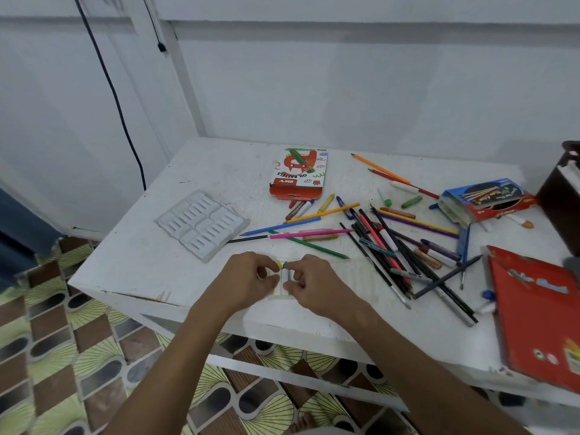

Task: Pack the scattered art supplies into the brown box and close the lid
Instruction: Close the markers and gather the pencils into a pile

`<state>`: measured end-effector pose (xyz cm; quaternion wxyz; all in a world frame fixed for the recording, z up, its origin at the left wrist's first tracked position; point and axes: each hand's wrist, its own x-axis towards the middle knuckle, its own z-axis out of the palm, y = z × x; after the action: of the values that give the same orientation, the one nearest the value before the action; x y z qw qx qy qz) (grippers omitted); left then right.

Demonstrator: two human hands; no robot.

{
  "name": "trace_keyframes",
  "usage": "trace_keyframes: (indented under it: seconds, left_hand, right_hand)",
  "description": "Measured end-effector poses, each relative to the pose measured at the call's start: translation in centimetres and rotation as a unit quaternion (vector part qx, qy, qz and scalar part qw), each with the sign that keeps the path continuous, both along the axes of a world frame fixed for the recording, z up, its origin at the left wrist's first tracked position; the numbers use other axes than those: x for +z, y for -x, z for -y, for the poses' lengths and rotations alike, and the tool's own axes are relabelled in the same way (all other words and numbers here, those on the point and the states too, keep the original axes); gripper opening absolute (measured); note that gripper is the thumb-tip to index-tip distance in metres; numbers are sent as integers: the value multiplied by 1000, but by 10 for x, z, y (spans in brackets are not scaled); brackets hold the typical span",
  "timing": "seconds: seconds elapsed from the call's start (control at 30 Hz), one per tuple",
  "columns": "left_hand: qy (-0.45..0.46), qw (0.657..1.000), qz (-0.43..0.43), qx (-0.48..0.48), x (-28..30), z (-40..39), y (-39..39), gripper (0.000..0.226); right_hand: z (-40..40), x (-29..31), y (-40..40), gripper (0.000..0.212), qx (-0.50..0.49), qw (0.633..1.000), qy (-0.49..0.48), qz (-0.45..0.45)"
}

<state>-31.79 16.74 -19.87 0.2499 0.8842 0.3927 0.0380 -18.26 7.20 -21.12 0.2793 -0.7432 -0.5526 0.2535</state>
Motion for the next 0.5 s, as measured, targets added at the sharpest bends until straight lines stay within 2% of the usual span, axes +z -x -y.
trace_keyframes:
  seconds: [0.23, 0.5]
  left_hand:
    - [14, 1000, 22, 2, 14, -12, -14, 17]
    - [-22, 999, 47, 2, 34, -48, -84, 23]
  right_hand:
    - [0, 14, -16, 40, 5, 1000, -2, -20]
    - [12, 40, -99, 30, -135, 989, -13, 58]
